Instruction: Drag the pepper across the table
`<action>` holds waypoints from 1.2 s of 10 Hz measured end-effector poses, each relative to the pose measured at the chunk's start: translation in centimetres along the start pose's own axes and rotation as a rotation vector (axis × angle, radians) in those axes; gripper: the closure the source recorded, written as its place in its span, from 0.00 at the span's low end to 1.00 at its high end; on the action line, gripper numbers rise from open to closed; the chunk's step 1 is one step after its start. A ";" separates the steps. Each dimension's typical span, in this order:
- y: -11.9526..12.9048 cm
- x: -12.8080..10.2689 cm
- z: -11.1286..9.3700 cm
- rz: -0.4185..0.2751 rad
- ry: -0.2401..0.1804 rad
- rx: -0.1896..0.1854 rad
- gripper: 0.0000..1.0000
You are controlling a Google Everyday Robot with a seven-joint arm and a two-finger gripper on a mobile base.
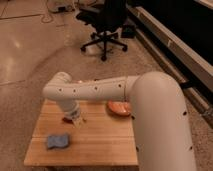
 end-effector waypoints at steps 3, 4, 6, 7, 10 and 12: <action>-1.0 -0.8 0.8 0.016 0.004 -0.009 0.55; -1.5 -1.9 0.6 0.014 0.007 0.001 0.55; -1.7 -2.3 0.7 0.019 0.015 0.005 0.55; -1.4 -1.9 1.1 0.022 0.011 -0.003 0.55; -1.4 -1.2 2.2 0.033 0.012 -0.001 0.55; -2.1 -1.7 1.9 0.033 0.015 -0.002 0.55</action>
